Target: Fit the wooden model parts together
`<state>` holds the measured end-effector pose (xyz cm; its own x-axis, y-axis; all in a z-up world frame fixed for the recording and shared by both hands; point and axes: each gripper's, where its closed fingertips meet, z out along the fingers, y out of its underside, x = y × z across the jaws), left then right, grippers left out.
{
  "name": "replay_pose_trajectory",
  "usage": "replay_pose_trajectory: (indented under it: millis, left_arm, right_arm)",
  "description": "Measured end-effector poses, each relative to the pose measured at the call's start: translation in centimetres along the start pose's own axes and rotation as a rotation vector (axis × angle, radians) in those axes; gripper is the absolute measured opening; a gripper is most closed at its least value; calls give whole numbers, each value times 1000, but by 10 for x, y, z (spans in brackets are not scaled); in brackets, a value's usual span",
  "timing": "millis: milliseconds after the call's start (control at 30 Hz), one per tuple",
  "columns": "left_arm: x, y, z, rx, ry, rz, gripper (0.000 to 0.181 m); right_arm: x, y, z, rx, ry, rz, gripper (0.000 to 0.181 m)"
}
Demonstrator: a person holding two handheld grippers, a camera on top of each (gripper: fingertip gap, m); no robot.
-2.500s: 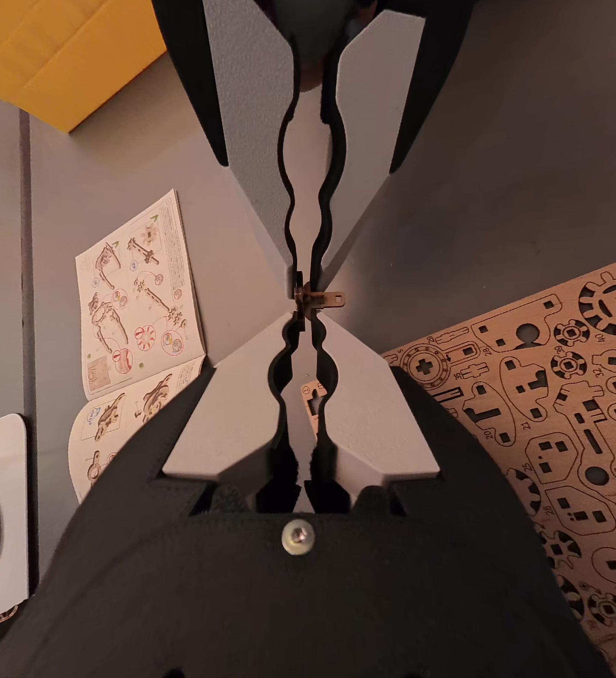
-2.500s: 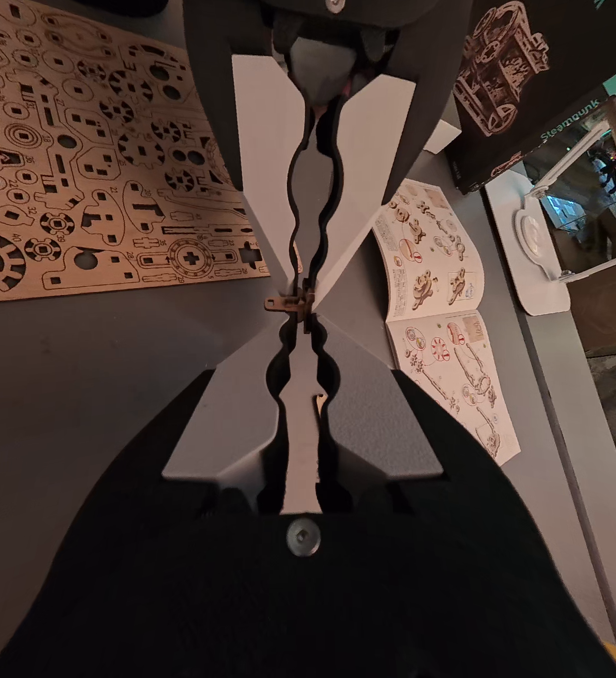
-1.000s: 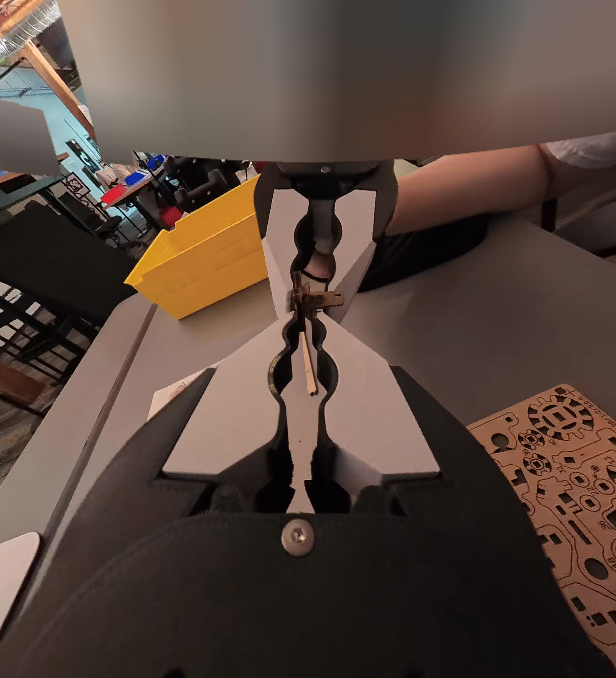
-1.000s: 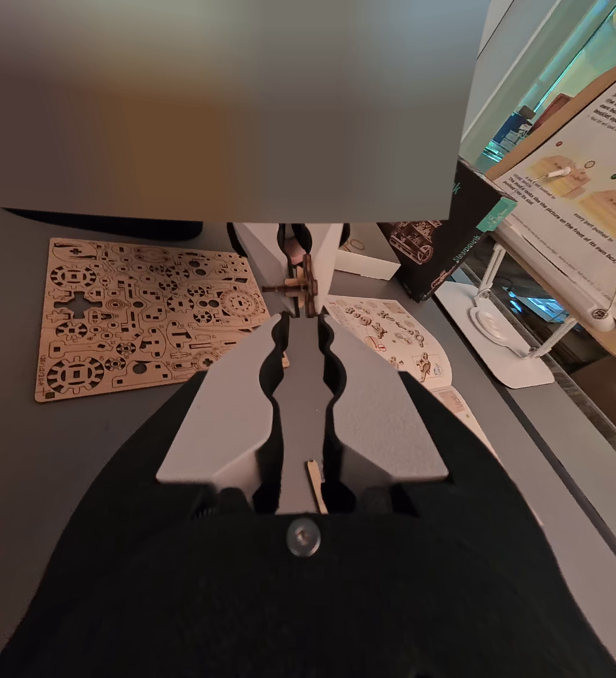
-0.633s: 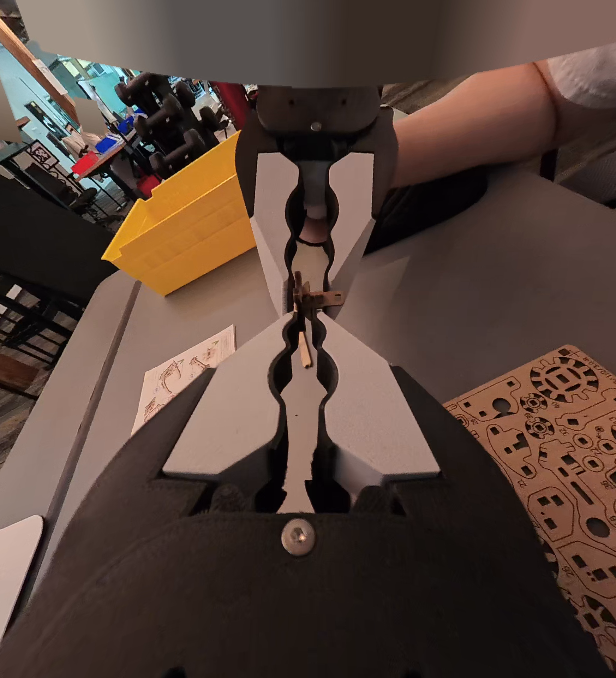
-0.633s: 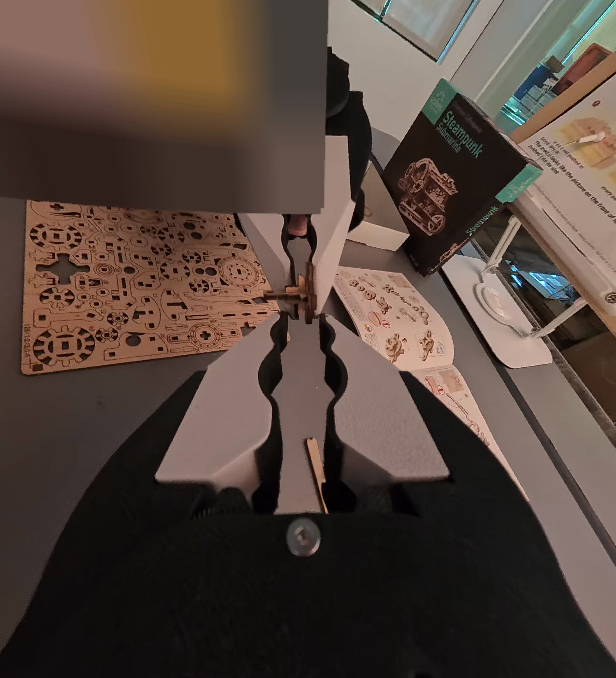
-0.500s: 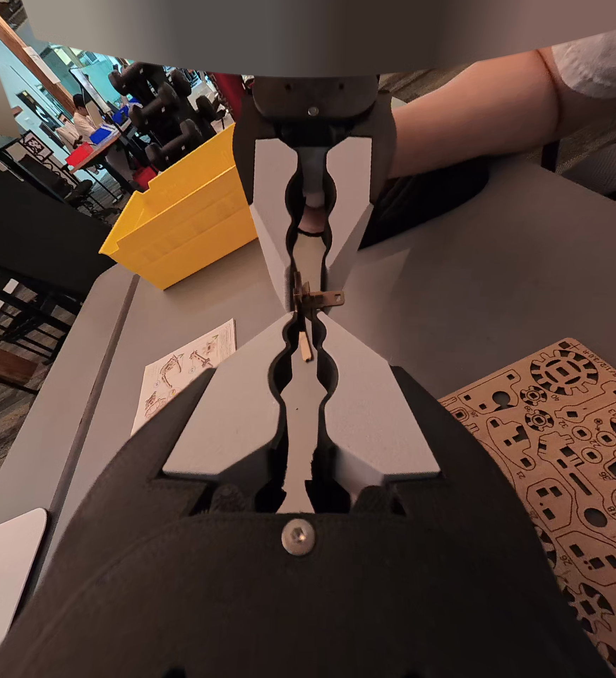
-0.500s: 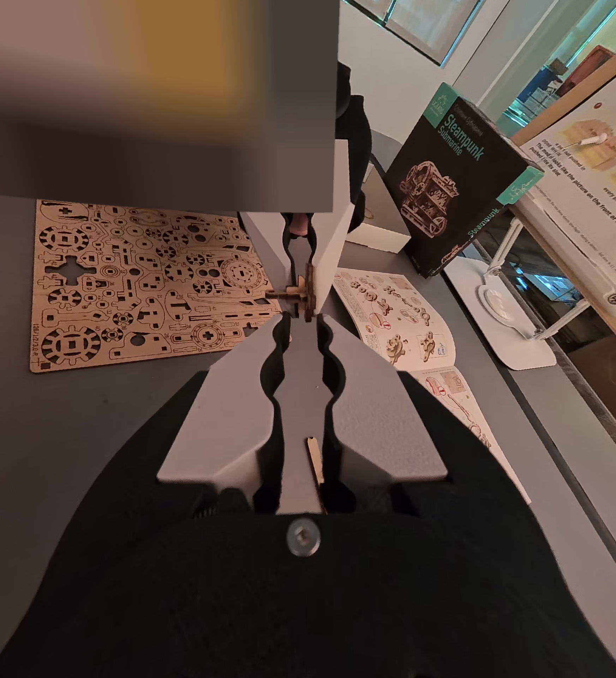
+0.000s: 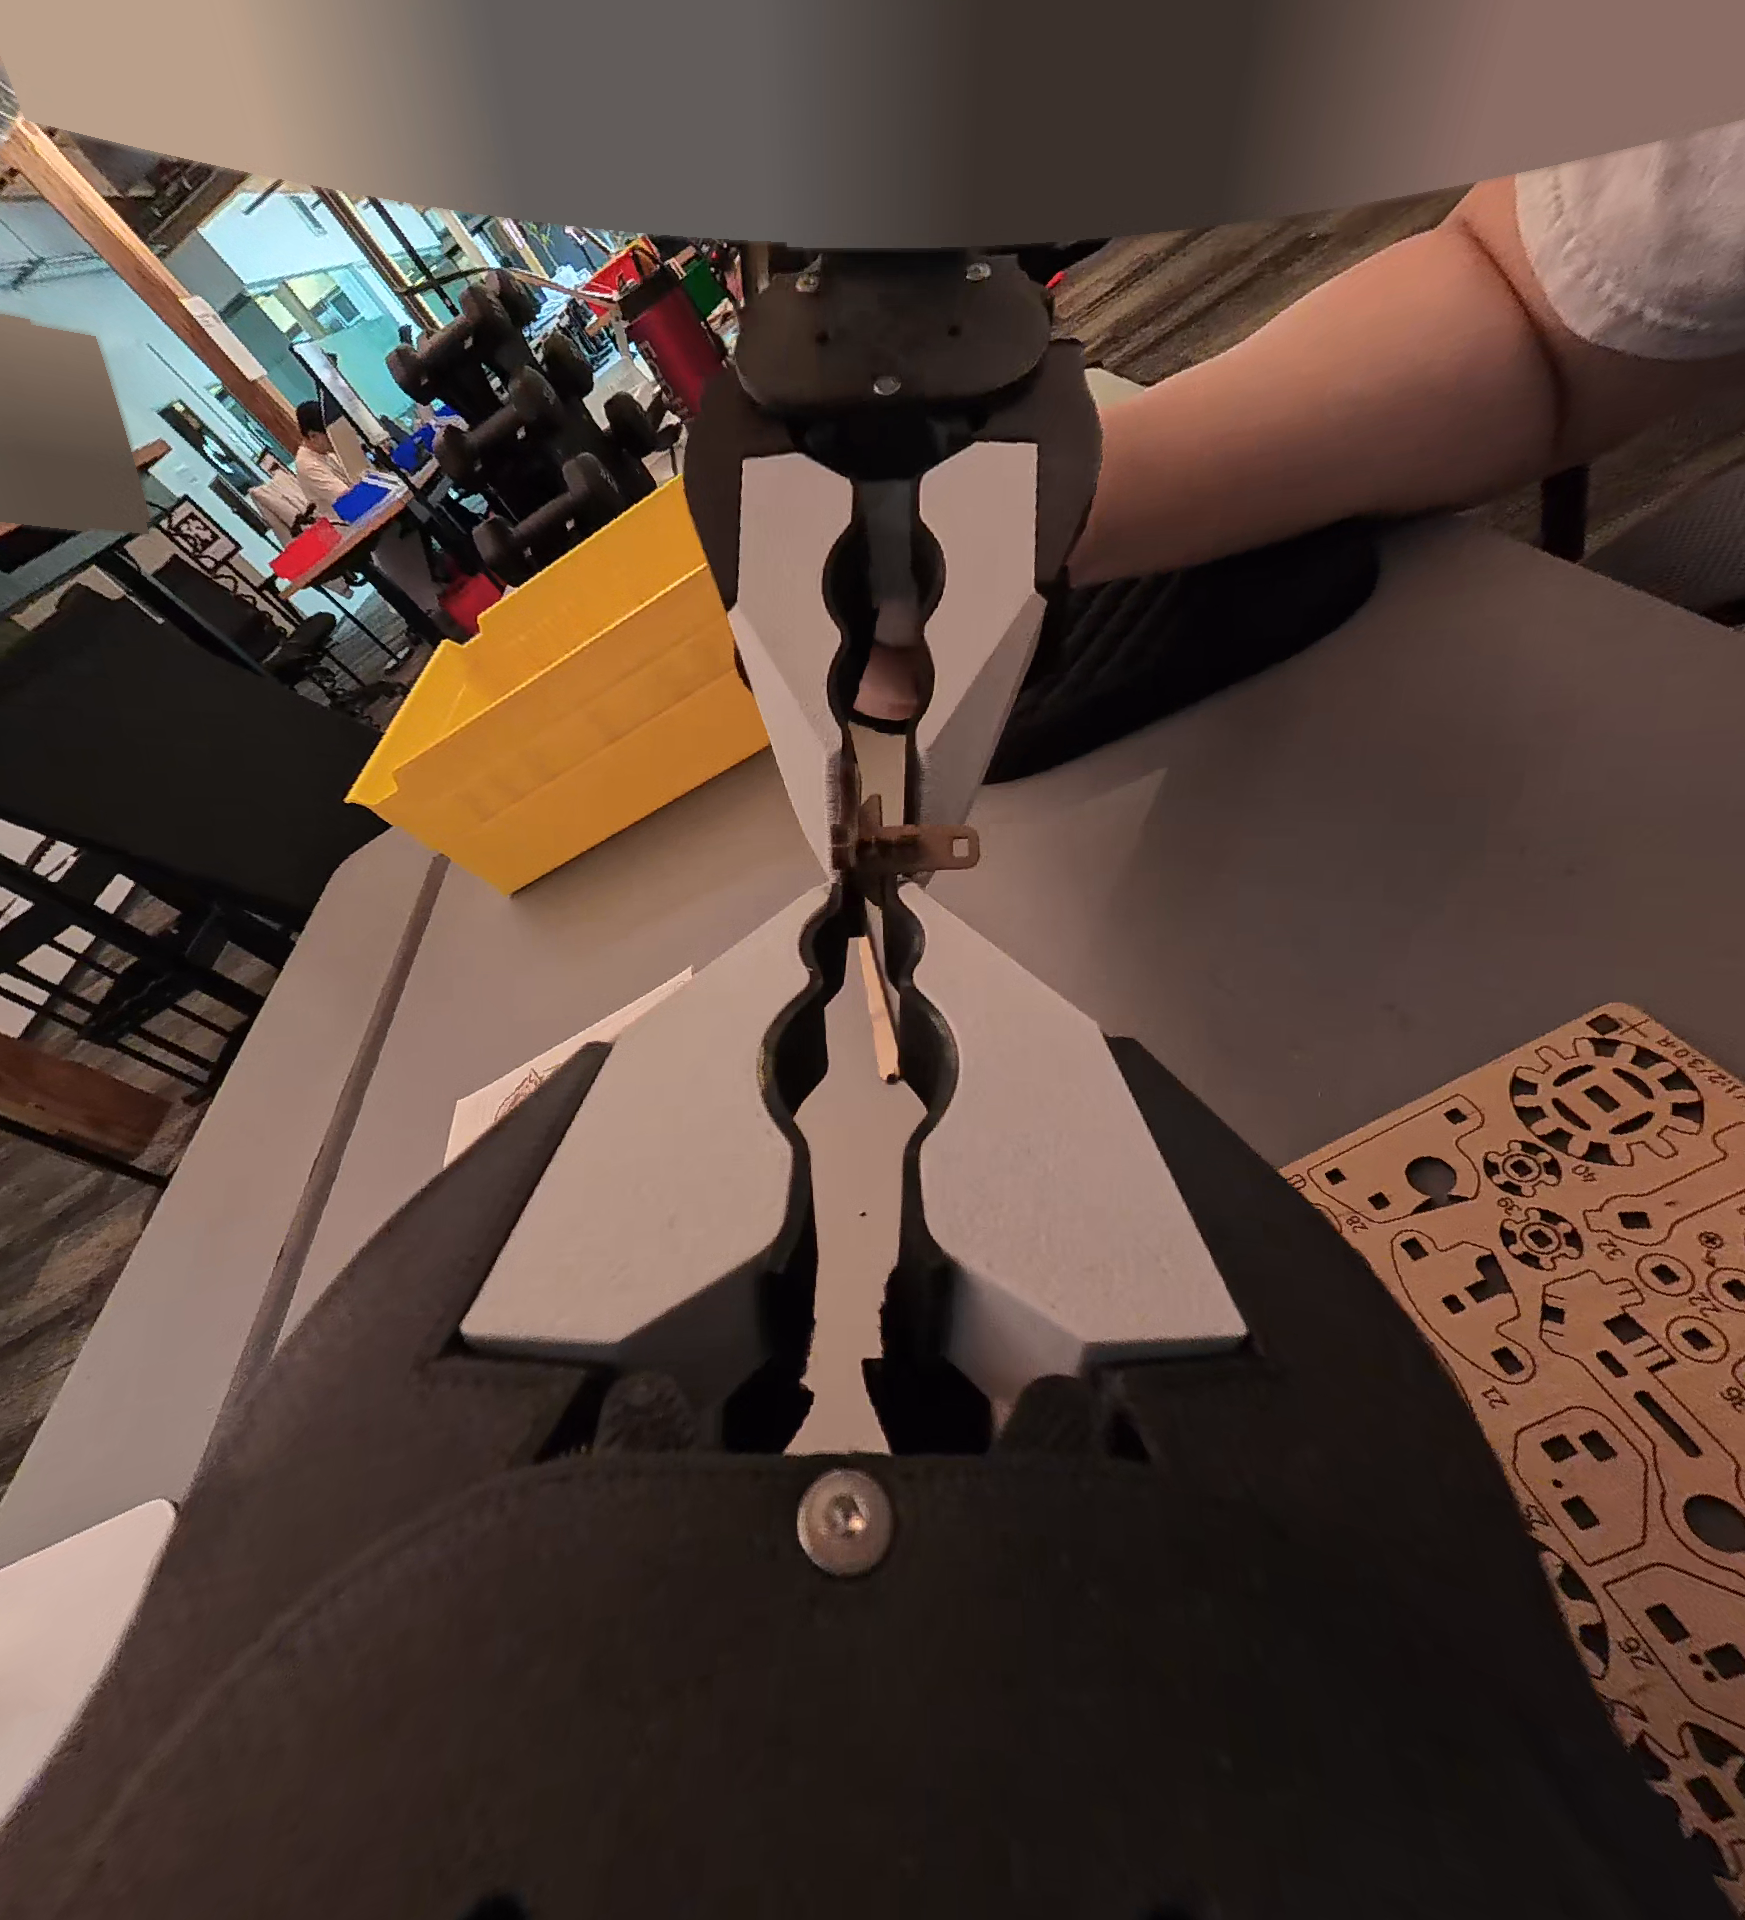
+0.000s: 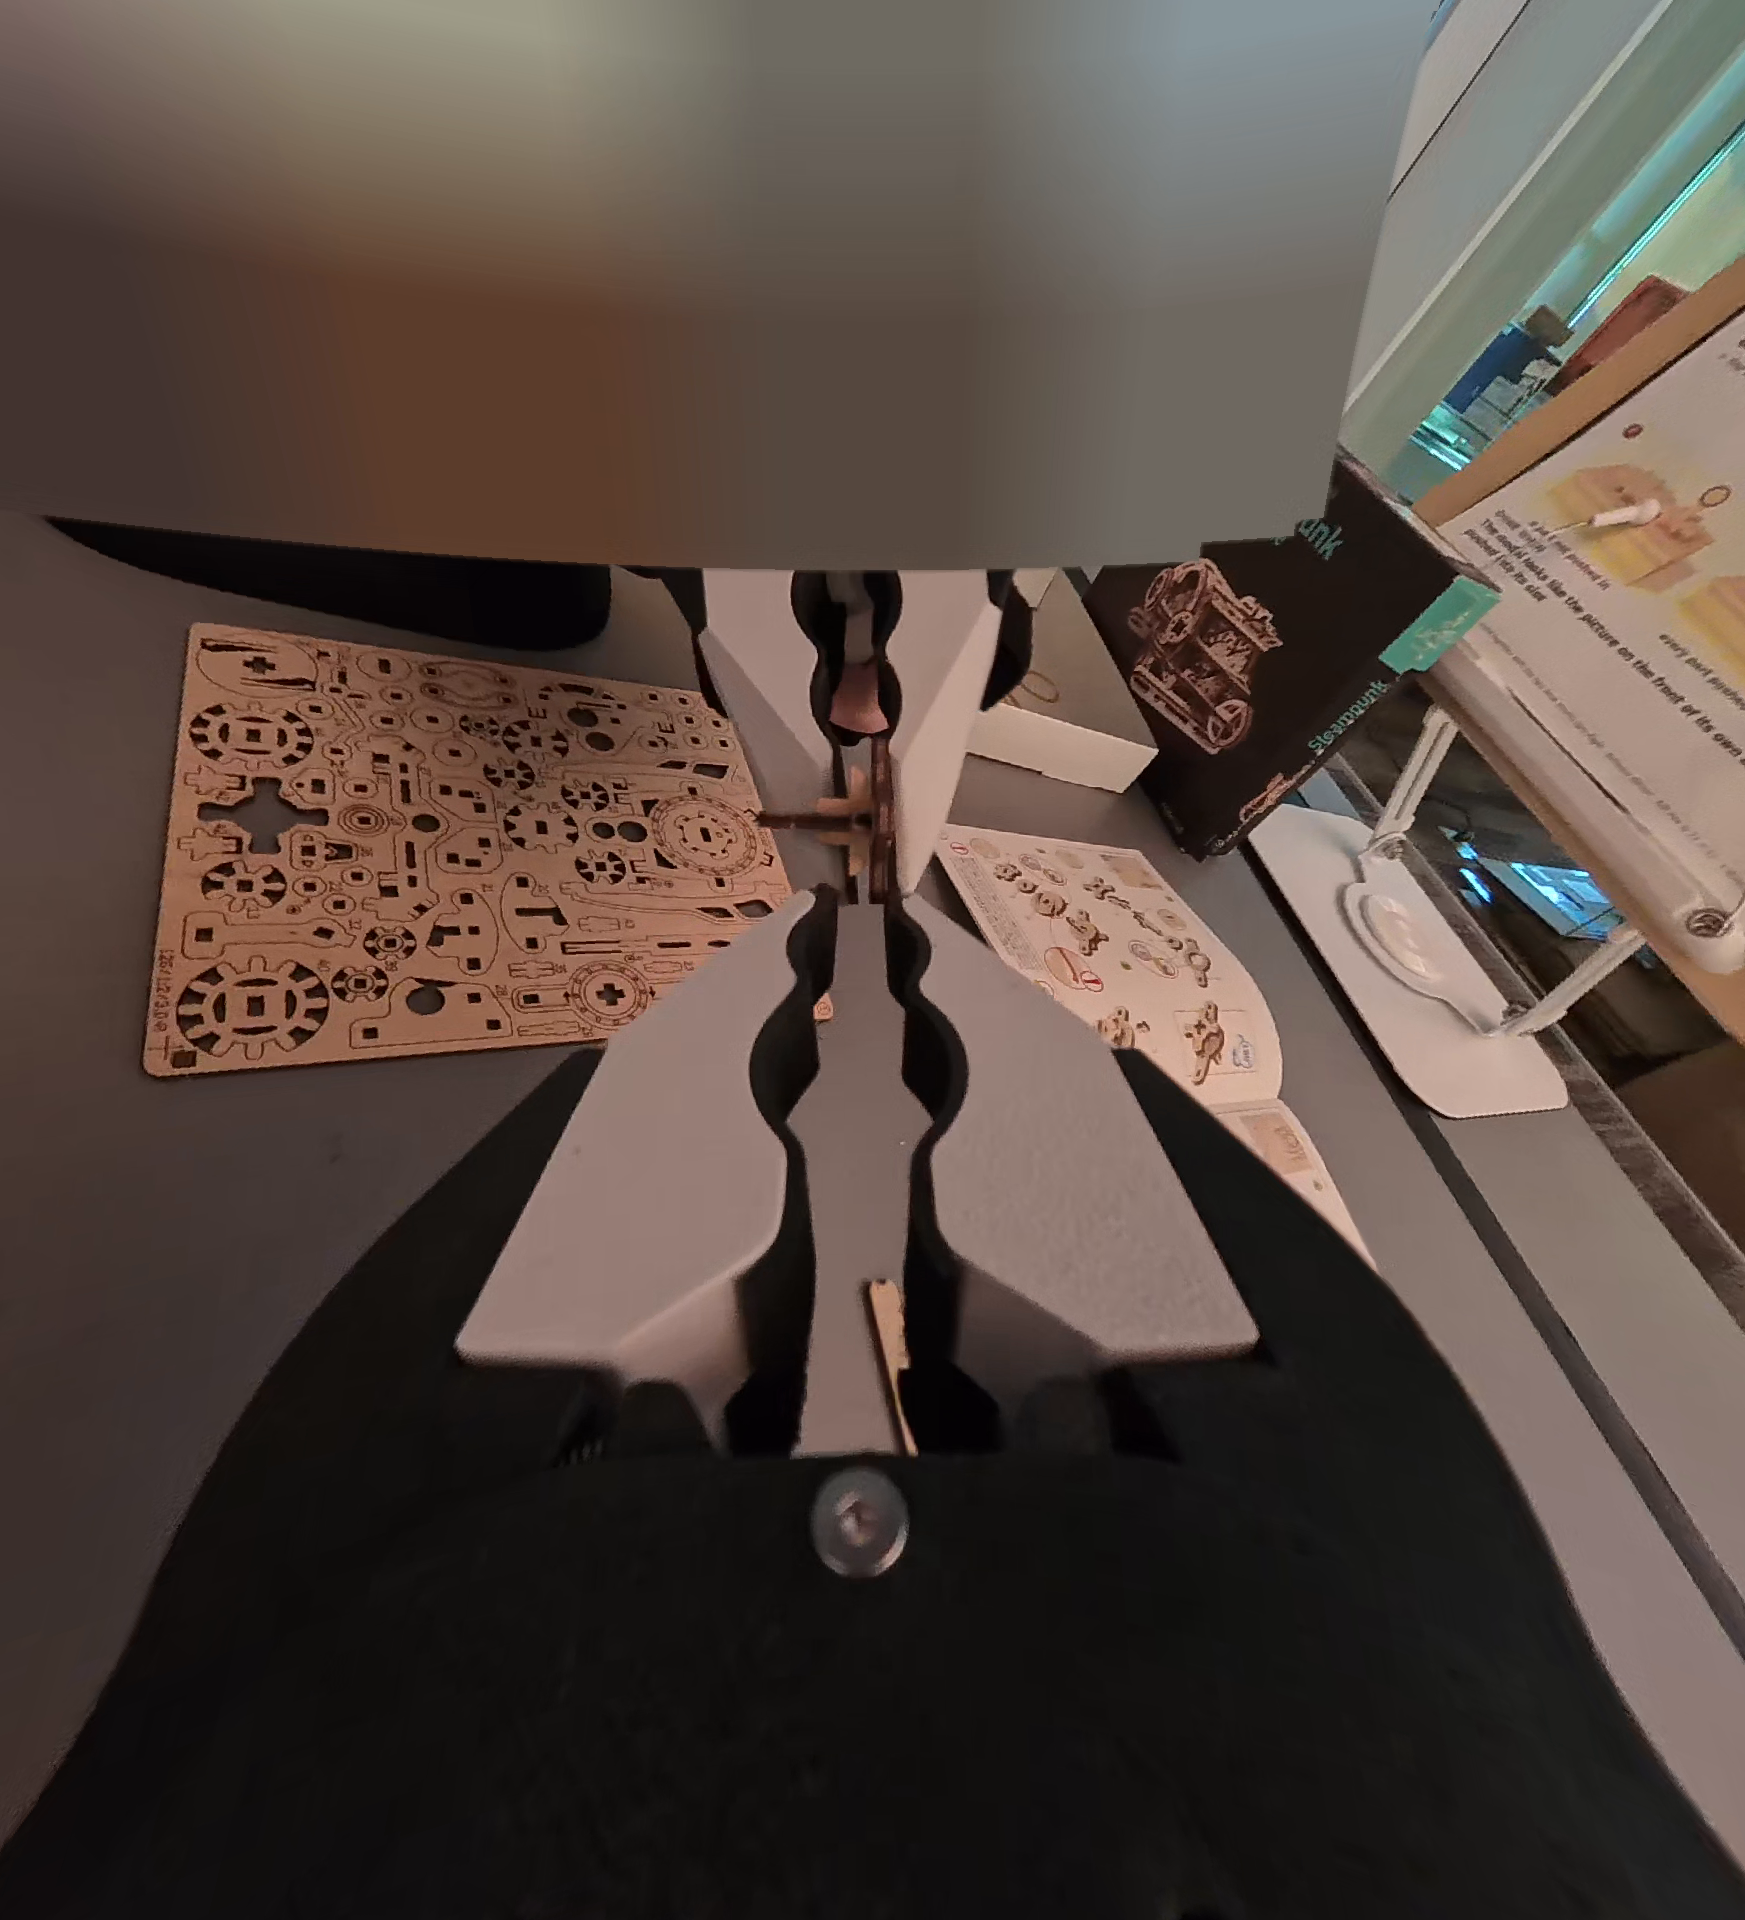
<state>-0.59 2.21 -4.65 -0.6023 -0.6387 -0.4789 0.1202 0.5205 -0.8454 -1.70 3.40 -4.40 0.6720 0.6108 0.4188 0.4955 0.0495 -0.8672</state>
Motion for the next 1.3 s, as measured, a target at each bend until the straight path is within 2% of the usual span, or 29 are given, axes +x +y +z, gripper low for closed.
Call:
replay_pose_trajectory:
  millis: [567,733,900,1033,1300]
  left_arm:
    - [7,4,4,-11,20,3,4]
    - [-12,6,-5,-27,-56,21,28]
    - [-11,7,-3,-100,-108,125,19]
    - [-5,15,1,-151,-95,161,5]
    - [1,28,5,-237,-71,233,4]
  right_arm:
    - [-8,-15,-6,62,-22,-51,10]
    - [6,-4,-6,-18,77,-124,10]
    - [10,12,-2,-139,128,-222,10]
    - [8,20,1,-184,123,-250,10]
    - [1,32,5,-254,81,-258,10]
